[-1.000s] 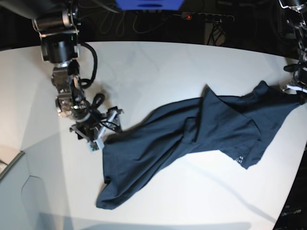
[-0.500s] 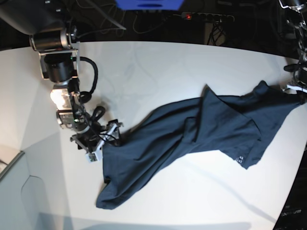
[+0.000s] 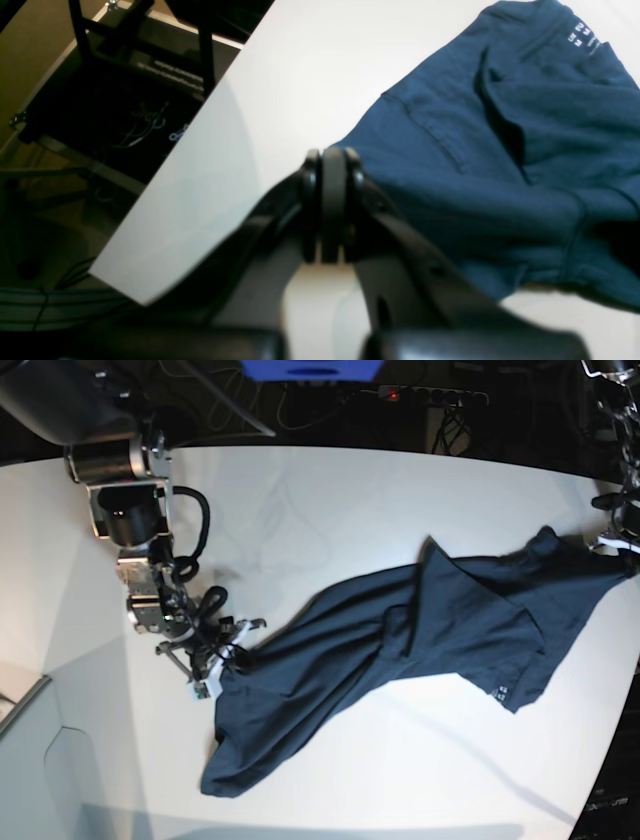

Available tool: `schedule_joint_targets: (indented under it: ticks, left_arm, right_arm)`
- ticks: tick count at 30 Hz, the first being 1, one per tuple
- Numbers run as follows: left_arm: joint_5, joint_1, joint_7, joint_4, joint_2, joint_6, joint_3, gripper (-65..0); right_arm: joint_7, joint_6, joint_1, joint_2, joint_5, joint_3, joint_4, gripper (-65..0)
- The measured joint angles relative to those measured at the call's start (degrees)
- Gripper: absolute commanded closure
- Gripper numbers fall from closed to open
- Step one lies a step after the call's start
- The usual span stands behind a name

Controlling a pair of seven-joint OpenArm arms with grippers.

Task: Layout the t-shirt on the table in an organized manner, then fold the t-shirt properly
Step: 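Drag the shirt edge with the right gripper to spread the shirt flat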

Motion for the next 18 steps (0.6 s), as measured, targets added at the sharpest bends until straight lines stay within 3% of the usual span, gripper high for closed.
schedule_joint_targets:
  ticks: [5,11,18]
  left_arm:
    - [-0.02,0.35,-0.15,0.02,-0.02,0.0,-0.22,-0.1]
    - [-0.42,0.42,-0.11,0.24,0.02,0.0,-0.42,-0.1]
    - [-0.46,0.46,-0.24,0.46,-0.02,0.13,-0.44,-0.1]
  right_arm:
    - [-4.31,0.13,-9.92,1.09,0.26,0.02,21.4,0.0]
    - [-14.12,0.63,-20.87,2.1,0.0,0.09,48.06,0.0]
    - [-21.55,0.66,-28.39,4.26,0.0,-0.02,65.0,0.0]
